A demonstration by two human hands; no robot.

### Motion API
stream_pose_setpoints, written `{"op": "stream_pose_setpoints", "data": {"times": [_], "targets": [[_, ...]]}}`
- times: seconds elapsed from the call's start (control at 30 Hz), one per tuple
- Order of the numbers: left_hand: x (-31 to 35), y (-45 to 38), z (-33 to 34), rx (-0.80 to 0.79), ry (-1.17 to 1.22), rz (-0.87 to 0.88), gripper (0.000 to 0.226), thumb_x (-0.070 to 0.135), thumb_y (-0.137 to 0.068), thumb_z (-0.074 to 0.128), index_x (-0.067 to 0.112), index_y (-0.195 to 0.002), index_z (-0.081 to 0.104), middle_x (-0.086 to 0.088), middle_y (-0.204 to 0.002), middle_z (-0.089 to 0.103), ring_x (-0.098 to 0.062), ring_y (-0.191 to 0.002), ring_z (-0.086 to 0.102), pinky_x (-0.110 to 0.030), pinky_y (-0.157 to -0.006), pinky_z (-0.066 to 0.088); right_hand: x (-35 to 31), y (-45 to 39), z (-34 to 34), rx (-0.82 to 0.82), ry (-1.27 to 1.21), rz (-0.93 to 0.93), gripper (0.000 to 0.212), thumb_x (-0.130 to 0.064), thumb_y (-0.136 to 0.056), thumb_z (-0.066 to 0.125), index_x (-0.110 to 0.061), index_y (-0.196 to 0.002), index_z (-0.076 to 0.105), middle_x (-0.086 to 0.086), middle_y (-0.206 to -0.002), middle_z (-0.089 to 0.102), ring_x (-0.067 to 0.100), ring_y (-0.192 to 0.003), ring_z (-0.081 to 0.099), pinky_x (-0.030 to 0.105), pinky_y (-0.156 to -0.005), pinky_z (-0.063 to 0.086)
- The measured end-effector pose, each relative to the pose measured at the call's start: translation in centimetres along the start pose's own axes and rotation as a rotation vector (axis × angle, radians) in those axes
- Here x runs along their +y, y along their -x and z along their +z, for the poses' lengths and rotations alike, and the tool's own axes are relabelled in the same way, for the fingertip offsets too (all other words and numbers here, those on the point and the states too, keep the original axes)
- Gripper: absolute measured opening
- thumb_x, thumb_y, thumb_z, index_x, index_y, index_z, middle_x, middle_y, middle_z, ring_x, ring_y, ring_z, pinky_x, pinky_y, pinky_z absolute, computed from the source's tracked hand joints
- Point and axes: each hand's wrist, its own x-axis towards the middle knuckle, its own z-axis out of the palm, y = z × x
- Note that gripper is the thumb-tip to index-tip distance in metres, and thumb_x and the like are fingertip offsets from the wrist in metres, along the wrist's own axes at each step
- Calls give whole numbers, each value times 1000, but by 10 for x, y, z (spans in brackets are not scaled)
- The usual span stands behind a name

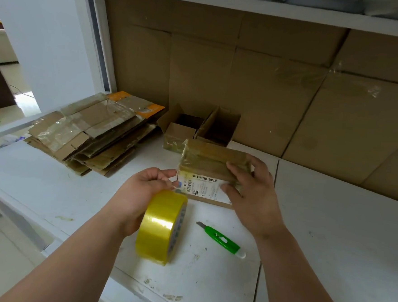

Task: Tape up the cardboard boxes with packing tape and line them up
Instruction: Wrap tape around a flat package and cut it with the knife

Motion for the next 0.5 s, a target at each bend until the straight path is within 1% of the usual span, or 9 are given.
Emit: {"op": "stream_pose_setpoints", "data": {"times": [0.1,0.17,0.2,0.27,0.33,0.37,0.4,0.43,0.5], "targets": [[0,0,-1,11,37,-4,10,-7,-89,58,0,-83,63,-1,-120,66,-17,-98,72,-40,-86,57,7,9,-6,101,-98,-1,46,-31,-89,71,-20,-133,62,4,-148,37,28,-130,44,44,-104,48],[1,0,5,11,-25,26,5,-6,-88,60,-5,-89,65,-2,-122,67,-17,-105,69,-40,-92,54,12,16,-11,162,-172,18,46,-29,-89,71,-20,-133,62,3,-146,40,25,-128,45,41,-100,50],[1,0,9,4,-48,40,6,-5,-88,60,-7,-91,65,-3,-122,67,-17,-106,67,-37,-91,53,14,19,-13,168,-210,55,46,-29,-90,70,-22,-135,60,1,-145,39,22,-129,45,38,-100,50],[2,2,18,-21,-59,54,8,-7,-89,58,-4,-85,64,-2,-120,67,-16,-104,65,-32,-84,52,17,25,-18,153,-324,177,46,-30,-92,68,-28,-137,57,-5,-145,37,16,-127,47,30,-98,51],[1,2,26,-48,-64,70,17,-8,-89,57,2,-77,62,0,-123,64,-15,-102,63,-33,-84,49,21,31,-24,157,-473,302,40,-32,-95,63,-29,-134,58,-8,-138,43,3,-114,55,13,-85,51],[1,2,29,-62,-85,82,18,-8,-90,57,3,-76,62,0,-125,63,-15,-103,62,-33,-86,48,22,34,-27,180,-543,350,33,-33,-96,60,-29,-129,61,-9,-130,51,-1,-104,59,8,-78,49],[1,2,32,-77,-107,91,19,-7,-90,57,4,-76,63,1,-125,63,-15,-105,62,-32,-89,48,23,37,-29,207,-631,403,26,-36,-98,57,-28,-121,65,-9,-119,60,-1,-94,62,9,-73,49],[2,3,34,-96,-132,98,18,-6,-91,57,4,-77,64,0,-125,64,-15,-108,62,-31,-92,49,25,38,-31,233,-744,477,23,-39,-99,54,-26,-114,67,-8,-106,68,3,-84,65,17,-71,50],[3,5,40,-141,-179,108,19,-4,-91,58,6,-76,64,0,-123,66,-16,-112,62,-34,-101,47,27,36,-37,239,-1033,700,30,-42,-101,50,-18,-109,65,0,-88,72,18,-69,65,32,-62,49]]}}
